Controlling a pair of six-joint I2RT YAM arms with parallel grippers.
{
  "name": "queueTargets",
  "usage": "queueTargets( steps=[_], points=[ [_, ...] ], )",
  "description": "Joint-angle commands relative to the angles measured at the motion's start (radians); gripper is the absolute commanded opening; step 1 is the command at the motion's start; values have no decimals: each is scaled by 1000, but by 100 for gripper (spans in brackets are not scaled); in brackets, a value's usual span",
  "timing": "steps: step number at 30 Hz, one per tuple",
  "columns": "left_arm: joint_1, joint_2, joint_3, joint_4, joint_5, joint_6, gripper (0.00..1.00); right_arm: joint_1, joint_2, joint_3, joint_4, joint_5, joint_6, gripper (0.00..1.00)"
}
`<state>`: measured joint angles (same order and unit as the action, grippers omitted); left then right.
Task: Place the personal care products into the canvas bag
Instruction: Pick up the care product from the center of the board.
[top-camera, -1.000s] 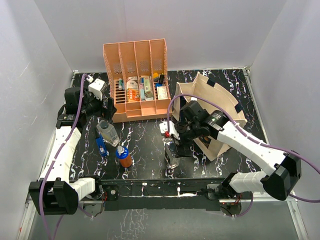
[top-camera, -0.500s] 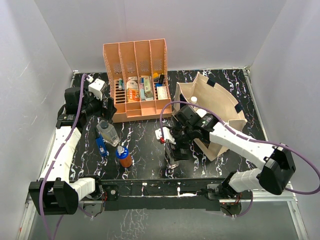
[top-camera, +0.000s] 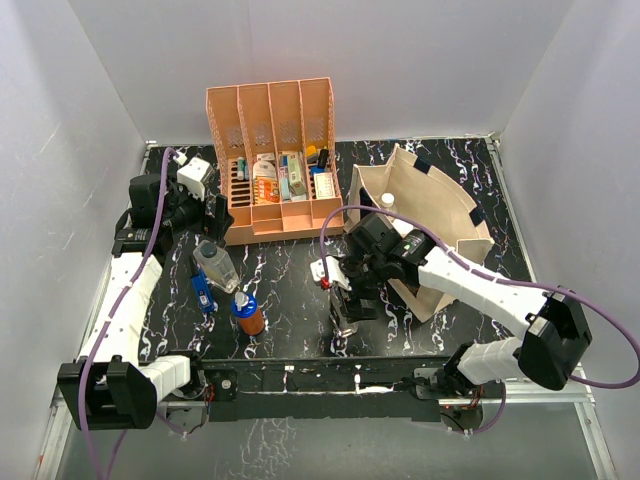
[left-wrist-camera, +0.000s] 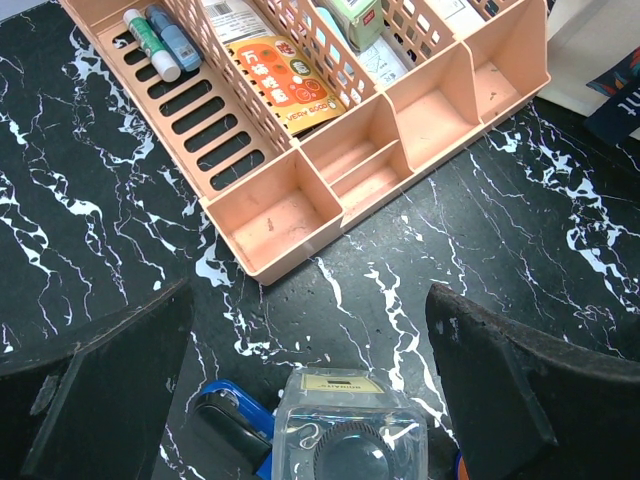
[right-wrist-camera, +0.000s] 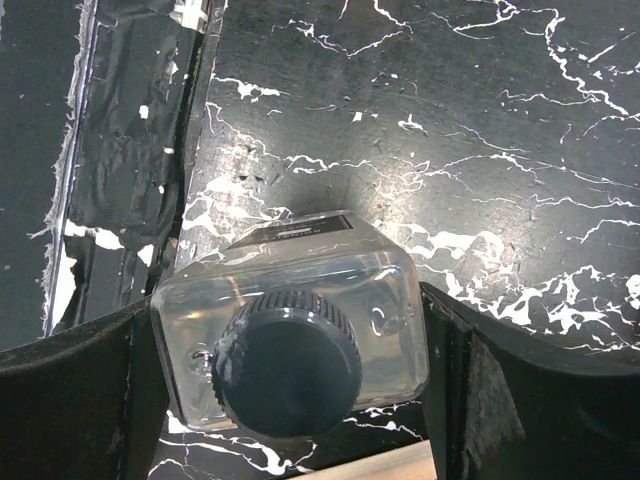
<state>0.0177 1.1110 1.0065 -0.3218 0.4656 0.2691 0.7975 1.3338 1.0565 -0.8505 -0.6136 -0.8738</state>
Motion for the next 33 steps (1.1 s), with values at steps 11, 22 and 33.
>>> queueTargets(
  steps=[11, 22, 33],
  points=[
    [7, -15, 23, -2, 42, 1, 97, -10, -69, 17, 70, -85, 58, 43],
    [8, -17, 17, 0, 40, 4, 97, -131, -95, 158, 59, -241, 190, 8],
    [8, -16, 16, 1, 44, 7, 97, -202, -123, 378, 36, -130, 312, 8]
  ],
)
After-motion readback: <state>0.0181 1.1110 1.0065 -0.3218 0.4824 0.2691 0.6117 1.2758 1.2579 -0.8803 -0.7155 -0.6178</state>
